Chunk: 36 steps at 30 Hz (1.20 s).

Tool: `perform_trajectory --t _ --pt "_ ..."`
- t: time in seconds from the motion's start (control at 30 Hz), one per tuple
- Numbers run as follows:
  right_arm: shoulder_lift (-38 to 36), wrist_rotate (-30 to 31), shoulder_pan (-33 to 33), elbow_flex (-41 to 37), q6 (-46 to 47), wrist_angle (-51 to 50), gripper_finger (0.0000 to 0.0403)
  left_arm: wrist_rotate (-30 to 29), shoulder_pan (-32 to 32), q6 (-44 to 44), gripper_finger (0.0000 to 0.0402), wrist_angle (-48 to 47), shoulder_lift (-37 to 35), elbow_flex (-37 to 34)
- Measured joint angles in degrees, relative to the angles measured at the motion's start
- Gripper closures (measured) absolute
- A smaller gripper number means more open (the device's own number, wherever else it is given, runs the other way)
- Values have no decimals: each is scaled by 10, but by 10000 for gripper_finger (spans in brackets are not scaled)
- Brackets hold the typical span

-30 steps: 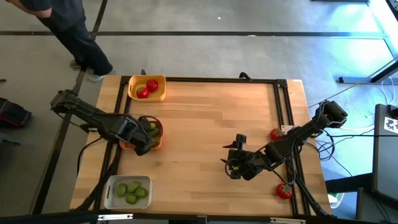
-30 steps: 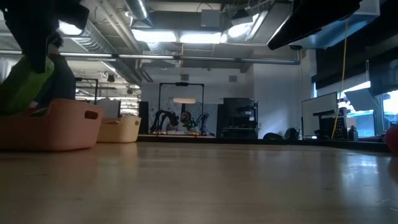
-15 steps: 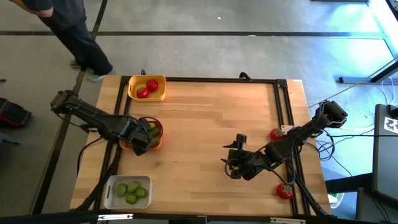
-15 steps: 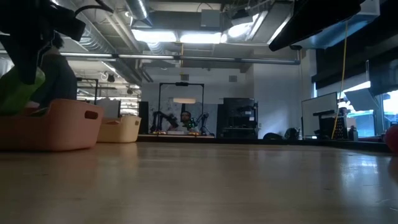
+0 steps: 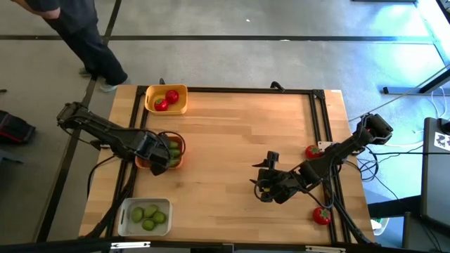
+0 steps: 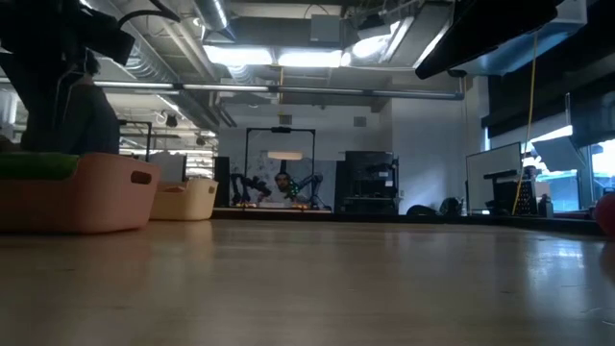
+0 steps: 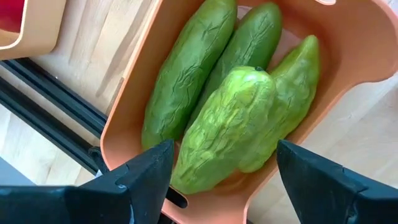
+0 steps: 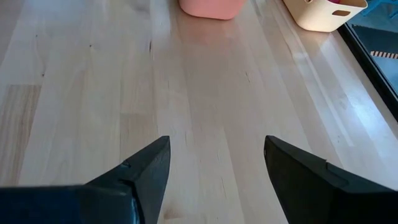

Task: Sort produce into baskets
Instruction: Put the tomato into the yellow bin

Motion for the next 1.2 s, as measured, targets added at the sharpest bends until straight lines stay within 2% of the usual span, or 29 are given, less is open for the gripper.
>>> perform_trajectory --t 0.27,0.4,0.83,1.07,1.2 --pt "0 -1 0 0 0 11 153 0 -2 21 124 9 -1 55" --pt "0 -2 0 0 0 29 153 -9 -2 53 124 50 -1 75" --pt "-8 -2 0 0 2 -1 153 -17 -2 225 124 370 -1 51" --pt "-47 -1 0 0 55 -92 153 -24 -2 258 124 511 -1 6" --pt "-74 0 0 0 115 -179 153 -26 -2 270 124 558 1 -23"
